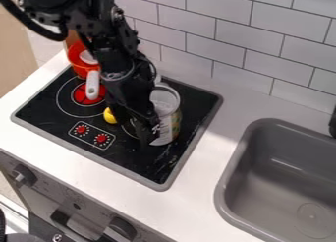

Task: Moved the can to the right burner

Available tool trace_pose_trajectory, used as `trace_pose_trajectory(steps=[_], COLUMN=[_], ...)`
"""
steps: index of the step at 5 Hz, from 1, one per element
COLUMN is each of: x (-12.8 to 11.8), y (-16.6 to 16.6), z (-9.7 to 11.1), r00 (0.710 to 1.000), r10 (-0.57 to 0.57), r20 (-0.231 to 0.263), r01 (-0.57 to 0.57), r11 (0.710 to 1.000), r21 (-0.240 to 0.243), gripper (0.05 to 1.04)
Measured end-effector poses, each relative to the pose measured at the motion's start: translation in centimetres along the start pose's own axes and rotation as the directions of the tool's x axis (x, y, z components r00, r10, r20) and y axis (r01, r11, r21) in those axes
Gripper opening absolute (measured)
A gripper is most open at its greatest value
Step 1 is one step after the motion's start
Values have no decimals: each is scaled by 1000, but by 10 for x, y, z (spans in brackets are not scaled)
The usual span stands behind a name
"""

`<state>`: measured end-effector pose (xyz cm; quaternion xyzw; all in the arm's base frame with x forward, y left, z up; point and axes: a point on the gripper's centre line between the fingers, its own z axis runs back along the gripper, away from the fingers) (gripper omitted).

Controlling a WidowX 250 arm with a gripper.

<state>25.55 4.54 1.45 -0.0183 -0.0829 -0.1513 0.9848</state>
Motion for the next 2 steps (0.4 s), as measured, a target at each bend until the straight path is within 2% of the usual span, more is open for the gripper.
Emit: trace_pose_trajectory(steps=[1, 2], x=[-14, -34], y=[-2, 3], z=[1, 14], r00=[999, 997], r10=[-26, -74], r20=[-20, -23], r01=[25, 73], r11=[999, 996], r21=[-27, -41], gripper=[998, 998])
